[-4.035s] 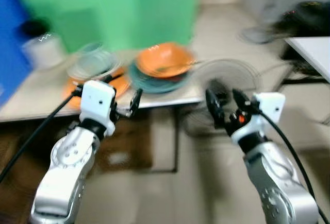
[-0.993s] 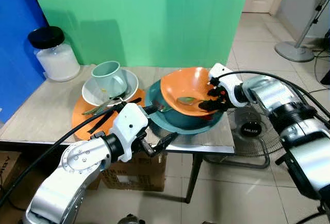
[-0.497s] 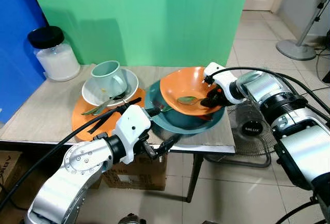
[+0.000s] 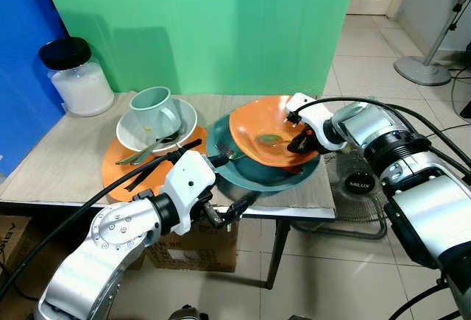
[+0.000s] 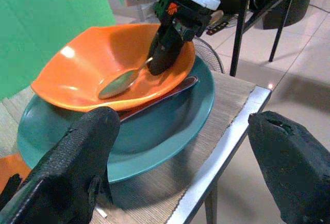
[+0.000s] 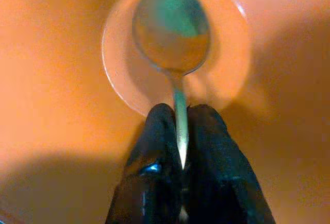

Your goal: Setting the table

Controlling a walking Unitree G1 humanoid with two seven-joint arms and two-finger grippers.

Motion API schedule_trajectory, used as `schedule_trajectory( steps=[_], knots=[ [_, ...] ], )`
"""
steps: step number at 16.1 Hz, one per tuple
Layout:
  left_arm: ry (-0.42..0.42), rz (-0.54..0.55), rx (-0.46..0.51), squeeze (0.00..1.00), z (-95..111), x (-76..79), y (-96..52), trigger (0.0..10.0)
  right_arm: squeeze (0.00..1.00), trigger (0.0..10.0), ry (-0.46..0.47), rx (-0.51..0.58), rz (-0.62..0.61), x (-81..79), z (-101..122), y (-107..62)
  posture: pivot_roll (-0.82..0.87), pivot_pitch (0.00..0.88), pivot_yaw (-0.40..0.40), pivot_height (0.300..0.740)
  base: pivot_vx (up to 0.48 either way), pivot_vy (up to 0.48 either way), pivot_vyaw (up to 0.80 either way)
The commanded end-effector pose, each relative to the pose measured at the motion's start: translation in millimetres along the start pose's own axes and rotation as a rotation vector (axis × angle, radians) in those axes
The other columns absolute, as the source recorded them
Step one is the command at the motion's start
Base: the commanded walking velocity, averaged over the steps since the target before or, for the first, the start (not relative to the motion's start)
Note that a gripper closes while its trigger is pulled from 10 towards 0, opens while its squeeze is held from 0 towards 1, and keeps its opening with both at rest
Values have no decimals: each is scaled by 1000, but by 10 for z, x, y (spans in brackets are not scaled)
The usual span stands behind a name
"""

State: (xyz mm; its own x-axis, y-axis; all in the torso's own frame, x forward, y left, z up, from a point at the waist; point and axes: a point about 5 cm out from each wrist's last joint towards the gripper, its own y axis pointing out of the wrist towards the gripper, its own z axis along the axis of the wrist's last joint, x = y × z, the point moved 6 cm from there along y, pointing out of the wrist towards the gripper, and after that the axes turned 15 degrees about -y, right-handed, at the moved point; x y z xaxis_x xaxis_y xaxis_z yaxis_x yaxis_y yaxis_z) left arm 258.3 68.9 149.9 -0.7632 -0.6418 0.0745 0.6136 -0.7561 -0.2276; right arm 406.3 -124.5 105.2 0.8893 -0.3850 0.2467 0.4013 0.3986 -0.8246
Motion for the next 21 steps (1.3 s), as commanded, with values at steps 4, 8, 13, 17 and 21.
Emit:
schedule_trajectory(
  steps=[4,8,13,17,21],
  knots=[
    [22,-7,3,0,30,29,-2,10000,0,0,-18,-1,-5,17,52,-13,36,35,30,740,0,0,0],
    [38,0,12,0,49,-2,20,10000,0,0,45,113,-77,189,212,-169,29,29,39,740,0,0,0],
    [55,40,74,0,171,-73,78,10000,0,0,144,368,-197,378,454,-495,28,16,38,740,0,0,0],
    [32,221,145,0,279,-309,204,10000,0,0,277,741,-484,378,538,-1077,30,16,33,740,0,0,0],
    [22,290,236,0,407,-352,245,10000,0,0,481,890,-826,34,88,-1542,14,29,52,740,0,0,0]
  ],
)
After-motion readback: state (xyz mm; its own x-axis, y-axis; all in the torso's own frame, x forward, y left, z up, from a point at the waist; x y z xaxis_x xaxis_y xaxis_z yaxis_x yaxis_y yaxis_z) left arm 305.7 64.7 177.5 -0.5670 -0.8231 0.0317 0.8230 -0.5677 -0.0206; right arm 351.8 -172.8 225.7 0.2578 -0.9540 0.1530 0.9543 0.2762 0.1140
